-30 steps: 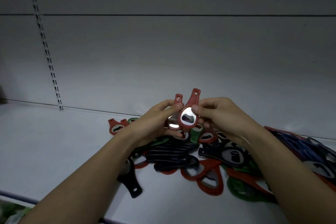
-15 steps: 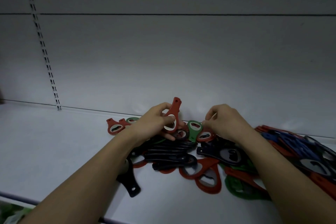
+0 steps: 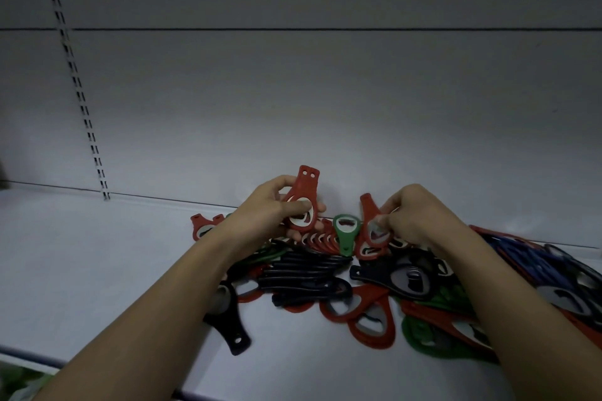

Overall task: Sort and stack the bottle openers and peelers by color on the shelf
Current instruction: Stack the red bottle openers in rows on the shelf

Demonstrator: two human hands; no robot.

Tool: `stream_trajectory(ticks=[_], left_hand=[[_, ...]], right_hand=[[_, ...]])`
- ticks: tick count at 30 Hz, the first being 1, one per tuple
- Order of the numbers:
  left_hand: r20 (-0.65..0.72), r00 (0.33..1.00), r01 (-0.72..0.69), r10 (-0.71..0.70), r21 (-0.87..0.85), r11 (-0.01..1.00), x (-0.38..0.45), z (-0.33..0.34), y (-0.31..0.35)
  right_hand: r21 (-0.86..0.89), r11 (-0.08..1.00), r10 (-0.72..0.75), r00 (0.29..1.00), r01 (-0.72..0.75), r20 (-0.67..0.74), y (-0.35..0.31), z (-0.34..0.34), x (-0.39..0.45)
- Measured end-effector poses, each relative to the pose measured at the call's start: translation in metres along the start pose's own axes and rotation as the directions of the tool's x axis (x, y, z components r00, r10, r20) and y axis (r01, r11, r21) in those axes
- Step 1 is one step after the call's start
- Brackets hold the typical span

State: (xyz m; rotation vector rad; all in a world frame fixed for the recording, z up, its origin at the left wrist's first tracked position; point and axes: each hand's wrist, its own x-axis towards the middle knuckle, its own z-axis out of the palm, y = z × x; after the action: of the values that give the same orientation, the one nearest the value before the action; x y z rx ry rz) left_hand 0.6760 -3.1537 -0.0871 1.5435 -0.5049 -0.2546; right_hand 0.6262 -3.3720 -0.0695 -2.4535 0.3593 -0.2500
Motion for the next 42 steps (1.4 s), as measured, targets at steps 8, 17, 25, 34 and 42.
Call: stream_trajectory(ticks=[8, 17, 25, 34, 42], left_hand=[[0.018, 0.998, 0.067, -0.066, -0.114, 0.991, 0.001, 0.001, 0.000], [0.101, 0.995, 0.039, -0.027, -0.113, 0.993, -0.001, 0.008, -0.001], [0.068, 0.996, 0.074, -0.062, -0.194, 0.978, -0.001, 0.007, 0.000], [0.016, 0.999, 0.050, -0.048, -0.185, 0.982, 0.002, 0.005, -0.003], [0.021, 0.998, 0.063, -0.060, -0.192, 0.979, 0.003, 0.004, -0.004]], right_hand=[[0.505, 0.846, -0.190, 0.982, 0.168, -0.007, -0.014, 0.005, -0.009], [0.522, 0.834, -0.250, 0.966, 0.180, 0.067, -0.023, 0.024, -0.017], [0.236, 0.954, -0.153, 0.976, 0.186, -0.153, -0.005, 0.008, -0.002], [-0.156, 0.987, -0.038, 0.998, 0.047, 0.059, 0.000, 0.015, -0.002], [-0.176, 0.984, 0.012, 0.995, 0.006, 0.103, 0.000, 0.008, -0.004]])
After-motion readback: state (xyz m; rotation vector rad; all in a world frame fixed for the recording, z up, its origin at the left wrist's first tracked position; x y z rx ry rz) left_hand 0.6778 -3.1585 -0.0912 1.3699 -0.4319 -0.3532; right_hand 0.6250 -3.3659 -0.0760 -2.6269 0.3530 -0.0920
